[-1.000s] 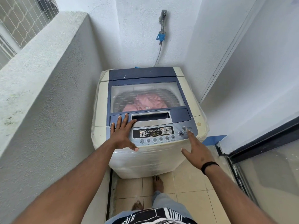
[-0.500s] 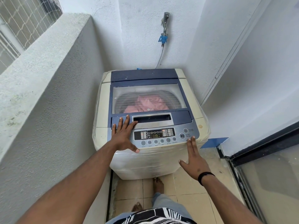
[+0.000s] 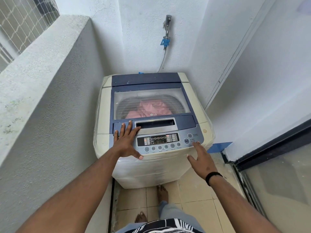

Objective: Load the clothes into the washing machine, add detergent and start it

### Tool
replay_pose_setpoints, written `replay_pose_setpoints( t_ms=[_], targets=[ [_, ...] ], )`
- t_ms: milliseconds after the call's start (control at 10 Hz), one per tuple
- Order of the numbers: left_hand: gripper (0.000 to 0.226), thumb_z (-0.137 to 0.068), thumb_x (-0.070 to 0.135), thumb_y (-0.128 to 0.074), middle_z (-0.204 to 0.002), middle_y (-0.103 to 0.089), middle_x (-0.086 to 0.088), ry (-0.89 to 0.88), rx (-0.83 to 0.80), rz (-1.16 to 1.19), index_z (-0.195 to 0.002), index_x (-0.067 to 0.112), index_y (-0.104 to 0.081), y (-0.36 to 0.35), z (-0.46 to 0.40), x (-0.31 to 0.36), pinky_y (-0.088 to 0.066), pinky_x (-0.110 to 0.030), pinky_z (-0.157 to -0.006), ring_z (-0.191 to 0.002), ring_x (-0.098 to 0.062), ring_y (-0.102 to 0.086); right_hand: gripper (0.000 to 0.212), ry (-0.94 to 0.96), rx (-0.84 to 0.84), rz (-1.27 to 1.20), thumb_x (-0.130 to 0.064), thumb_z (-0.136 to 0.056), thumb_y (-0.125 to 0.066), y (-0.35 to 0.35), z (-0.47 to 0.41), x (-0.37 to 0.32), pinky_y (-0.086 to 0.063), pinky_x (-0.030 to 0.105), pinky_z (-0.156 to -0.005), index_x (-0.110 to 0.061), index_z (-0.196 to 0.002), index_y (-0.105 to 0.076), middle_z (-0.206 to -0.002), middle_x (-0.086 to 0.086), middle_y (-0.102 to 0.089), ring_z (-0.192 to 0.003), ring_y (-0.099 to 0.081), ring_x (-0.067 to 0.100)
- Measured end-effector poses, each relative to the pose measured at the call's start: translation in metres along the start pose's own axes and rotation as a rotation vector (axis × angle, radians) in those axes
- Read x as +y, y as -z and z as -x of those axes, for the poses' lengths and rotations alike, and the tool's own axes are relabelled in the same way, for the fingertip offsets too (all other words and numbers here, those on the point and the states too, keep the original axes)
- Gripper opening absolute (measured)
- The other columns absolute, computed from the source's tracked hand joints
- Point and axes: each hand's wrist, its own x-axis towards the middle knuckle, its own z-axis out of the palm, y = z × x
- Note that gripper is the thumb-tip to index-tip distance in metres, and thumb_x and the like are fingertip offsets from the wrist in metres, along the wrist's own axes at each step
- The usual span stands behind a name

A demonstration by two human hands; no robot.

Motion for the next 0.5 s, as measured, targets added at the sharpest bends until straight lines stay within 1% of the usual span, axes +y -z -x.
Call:
replay_pose_setpoints(
  t_ms=[100, 200, 300, 400, 500],
  targets=[
    [0.138, -0.056, 0.065, -0.087, -0.164, 0.029, 0.001, 0.011, 0.014, -0.019, -0.159, 0.038, 0.001, 0.001, 0.000, 0.003, 0.018, -0.054, -0.118, -0.148, -0.026, 0.034, 0.038, 0.026, 0.121, -0.038, -0.024, -0.095, -0.061, 0.009, 0.004, -0.011, -0.040, 0.035, -0.111, -0.018, -0.132, -0.058, -0.140, 0.002, -0.054, -0.131, -0.049, 0.020],
    [0.138, -0.056, 0.065, -0.086, -0.164, 0.028, 0.000, 0.028, -0.002, -0.045, -0.159, 0.038, 0.002, 0.003, 0.002, 0.004, 0.014, -0.055, -0.119, -0.149, -0.028, 0.032, 0.019, 0.052, 0.181, -0.070, -0.022, -0.093, -0.063, 0.019, 0.011, -0.017, -0.052, 0.035, -0.092, -0.022, -0.112, -0.065, -0.120, -0.003, -0.060, -0.100, -0.062, 0.017],
    [0.132, -0.063, 0.065, -0.083, -0.165, 0.026, 0.000, 0.071, -0.028, -0.047, -0.159, 0.036, 0.002, 0.007, 0.003, 0.007, 0.008, -0.058, -0.121, -0.151, -0.029, 0.027, 0.005, 0.091, 0.233, -0.043, -0.019, -0.091, -0.065, 0.030, 0.009, -0.015, -0.054, 0.037, -0.085, -0.023, -0.088, -0.064, -0.108, -0.005, -0.058, -0.088, -0.063, 0.017],
    [0.117, -0.072, 0.070, -0.073, -0.168, 0.014, -0.002, 0.114, -0.043, 0.033, -0.160, 0.032, -0.007, 0.007, 0.010, 0.018, -0.005, -0.059, -0.121, -0.154, -0.031, 0.014, 0.016, 0.117, 0.316, -0.012, -0.016, -0.087, -0.070, 0.050, 0.005, -0.013, -0.051, 0.030, -0.085, -0.022, -0.075, -0.062, -0.112, -0.001, -0.062, -0.092, -0.063, 0.018],
    [0.107, -0.071, 0.077, -0.066, -0.166, -0.021, -0.009, 0.126, 0.066, 0.219, -0.156, 0.025, -0.028, 0.005, 0.017, 0.025, -0.028, -0.053, -0.119, -0.152, -0.031, -0.020, 0.019, 0.101, 0.372, -0.019, -0.027, -0.082, -0.076, 0.071, 0.005, -0.019, -0.048, 0.028, -0.078, -0.020, -0.074, -0.061, -0.106, 0.001, -0.064, -0.086, -0.062, 0.017]
  ],
)
